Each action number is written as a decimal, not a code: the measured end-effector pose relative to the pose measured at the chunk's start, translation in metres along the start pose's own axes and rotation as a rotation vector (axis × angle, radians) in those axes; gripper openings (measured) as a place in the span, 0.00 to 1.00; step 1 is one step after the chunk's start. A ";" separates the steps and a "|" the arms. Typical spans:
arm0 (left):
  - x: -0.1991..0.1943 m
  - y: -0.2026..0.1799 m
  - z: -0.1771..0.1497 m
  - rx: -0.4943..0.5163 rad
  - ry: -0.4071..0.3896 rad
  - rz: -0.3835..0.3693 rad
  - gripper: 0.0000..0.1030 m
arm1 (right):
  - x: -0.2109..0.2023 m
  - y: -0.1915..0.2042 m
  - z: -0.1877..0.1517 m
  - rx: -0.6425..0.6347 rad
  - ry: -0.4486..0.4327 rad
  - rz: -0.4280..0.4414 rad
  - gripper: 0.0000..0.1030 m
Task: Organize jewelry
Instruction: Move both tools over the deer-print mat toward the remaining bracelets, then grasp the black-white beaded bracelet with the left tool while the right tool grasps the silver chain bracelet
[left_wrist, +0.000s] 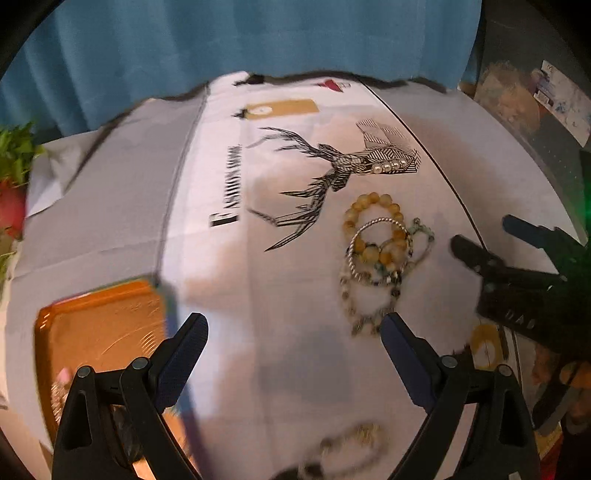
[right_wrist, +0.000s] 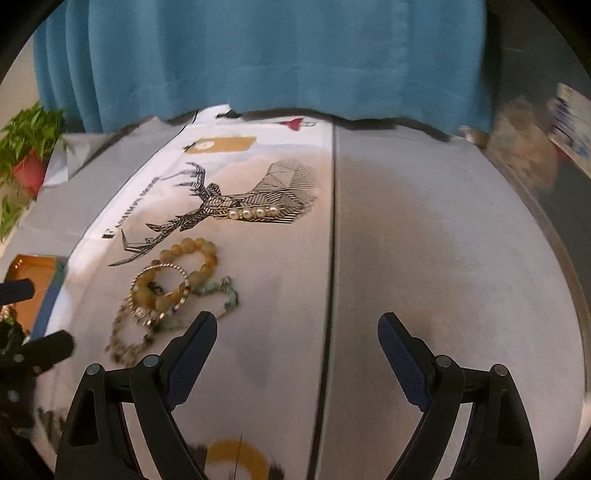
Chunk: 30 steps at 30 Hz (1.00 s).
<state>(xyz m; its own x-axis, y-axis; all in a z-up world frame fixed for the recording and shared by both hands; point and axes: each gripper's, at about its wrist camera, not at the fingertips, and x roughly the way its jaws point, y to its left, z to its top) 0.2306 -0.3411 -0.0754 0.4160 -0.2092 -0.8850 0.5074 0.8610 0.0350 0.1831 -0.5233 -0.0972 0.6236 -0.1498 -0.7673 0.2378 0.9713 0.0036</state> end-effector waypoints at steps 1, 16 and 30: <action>0.007 -0.001 0.003 -0.001 0.006 0.003 0.90 | 0.006 0.002 0.002 -0.010 0.006 0.006 0.86; 0.026 -0.015 -0.001 0.063 -0.005 -0.121 0.10 | 0.027 0.012 0.004 -0.126 -0.013 0.079 0.26; -0.050 0.007 0.005 0.011 -0.066 -0.239 0.05 | -0.049 -0.013 0.007 -0.046 -0.114 -0.025 0.06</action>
<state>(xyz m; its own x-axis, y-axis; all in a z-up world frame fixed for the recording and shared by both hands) 0.2171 -0.3265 -0.0285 0.3320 -0.4363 -0.8363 0.6053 0.7785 -0.1658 0.1547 -0.5295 -0.0554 0.6994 -0.1918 -0.6885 0.2213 0.9741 -0.0465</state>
